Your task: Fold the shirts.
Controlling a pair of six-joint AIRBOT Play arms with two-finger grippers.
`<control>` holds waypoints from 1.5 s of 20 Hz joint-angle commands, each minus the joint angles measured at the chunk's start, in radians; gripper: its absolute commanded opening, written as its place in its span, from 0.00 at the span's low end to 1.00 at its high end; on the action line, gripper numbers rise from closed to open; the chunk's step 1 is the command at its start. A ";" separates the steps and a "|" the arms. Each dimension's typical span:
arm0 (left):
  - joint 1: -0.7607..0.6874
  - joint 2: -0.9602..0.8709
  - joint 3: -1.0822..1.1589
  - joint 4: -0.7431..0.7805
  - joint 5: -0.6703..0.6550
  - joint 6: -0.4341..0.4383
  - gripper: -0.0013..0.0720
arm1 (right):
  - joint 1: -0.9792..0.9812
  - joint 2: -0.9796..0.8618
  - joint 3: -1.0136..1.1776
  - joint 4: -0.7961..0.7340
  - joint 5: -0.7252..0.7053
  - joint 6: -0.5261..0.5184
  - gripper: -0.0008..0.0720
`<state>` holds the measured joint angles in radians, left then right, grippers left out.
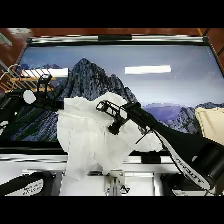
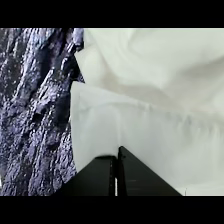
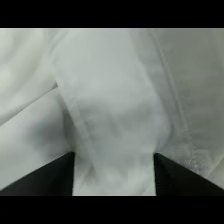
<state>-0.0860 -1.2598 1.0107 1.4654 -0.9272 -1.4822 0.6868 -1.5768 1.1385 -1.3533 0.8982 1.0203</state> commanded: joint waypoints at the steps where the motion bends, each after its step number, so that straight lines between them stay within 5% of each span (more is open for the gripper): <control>1: 0.000 0.001 0.000 0.000 0.000 0.000 0.08 | 0.014 -0.008 0.004 -0.124 -0.094 0.115 0.53; 3: 0.000 0.001 0.000 0.000 0.001 0.000 0.08 | 0.014 -0.008 0.021 -0.225 -0.083 0.192 0.26; 5: 0.000 0.001 0.000 0.000 0.002 0.000 0.08 | 0.014 -0.008 0.048 -0.269 -0.064 0.227 0.10; 11: 0.000 0.001 0.001 0.000 0.001 0.000 0.08 | 0.011 0.043 0.146 -0.246 -0.054 0.219 0.10; 19: 0.000 0.001 0.039 0.000 0.001 0.007 0.08 | -0.089 0.073 0.179 0.142 0.280 0.111 0.10; 30: -0.003 -0.039 0.092 -0.166 0.097 0.007 0.08 | -0.372 -0.054 0.180 0.638 0.240 0.244 0.10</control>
<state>-0.0872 -1.2785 1.0977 1.3708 -0.8791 -1.4746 0.3588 -1.5673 1.3178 -0.8707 1.1469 1.2255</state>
